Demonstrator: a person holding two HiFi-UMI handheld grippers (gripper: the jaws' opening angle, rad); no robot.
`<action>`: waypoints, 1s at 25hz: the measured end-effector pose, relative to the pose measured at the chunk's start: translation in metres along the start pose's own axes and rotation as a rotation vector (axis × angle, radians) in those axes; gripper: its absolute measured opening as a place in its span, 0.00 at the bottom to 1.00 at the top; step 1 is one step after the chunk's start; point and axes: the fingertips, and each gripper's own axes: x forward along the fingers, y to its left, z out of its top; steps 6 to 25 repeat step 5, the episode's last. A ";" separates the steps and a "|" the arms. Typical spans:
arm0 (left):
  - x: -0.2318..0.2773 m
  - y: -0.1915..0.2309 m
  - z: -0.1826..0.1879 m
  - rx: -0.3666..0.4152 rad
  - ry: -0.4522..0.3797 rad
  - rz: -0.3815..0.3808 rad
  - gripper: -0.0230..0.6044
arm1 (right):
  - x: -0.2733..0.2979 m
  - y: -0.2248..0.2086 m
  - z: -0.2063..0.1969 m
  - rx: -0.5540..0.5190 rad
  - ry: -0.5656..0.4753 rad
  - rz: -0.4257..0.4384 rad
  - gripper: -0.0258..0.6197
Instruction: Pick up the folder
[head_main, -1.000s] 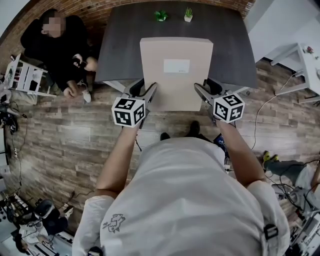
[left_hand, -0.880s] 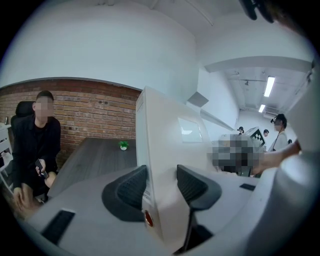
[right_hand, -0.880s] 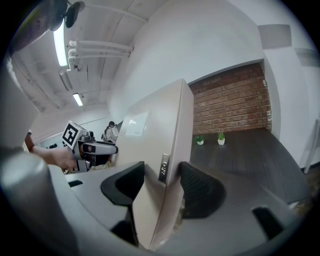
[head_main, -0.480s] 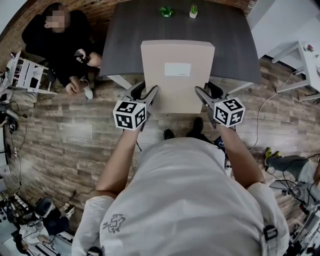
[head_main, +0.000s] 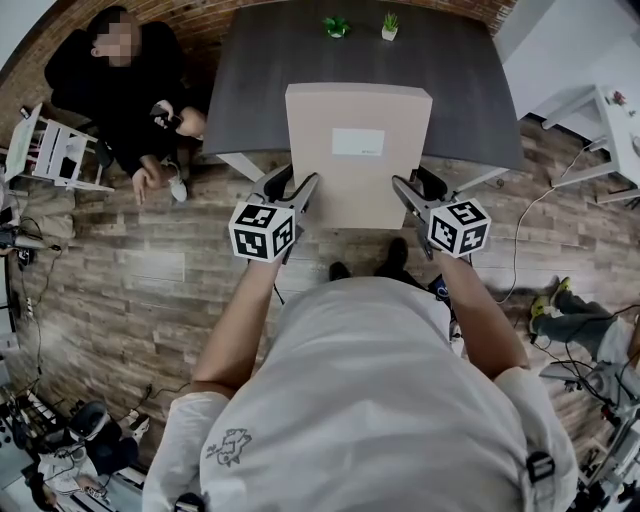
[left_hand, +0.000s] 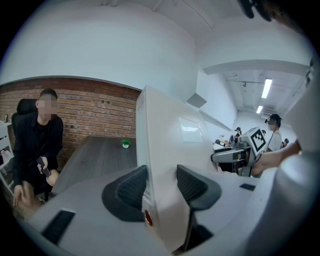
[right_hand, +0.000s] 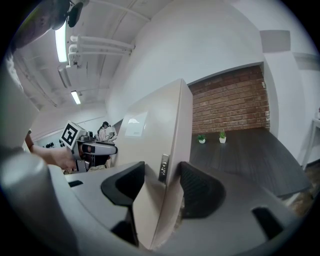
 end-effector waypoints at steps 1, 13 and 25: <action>0.000 0.001 0.000 0.000 0.001 0.000 0.37 | 0.001 0.000 0.000 0.000 0.001 -0.001 0.39; 0.005 0.006 0.002 -0.001 0.002 -0.002 0.37 | 0.007 -0.003 0.002 0.001 0.005 -0.002 0.39; 0.005 0.006 0.002 -0.001 0.002 -0.002 0.37 | 0.007 -0.003 0.002 0.001 0.005 -0.002 0.39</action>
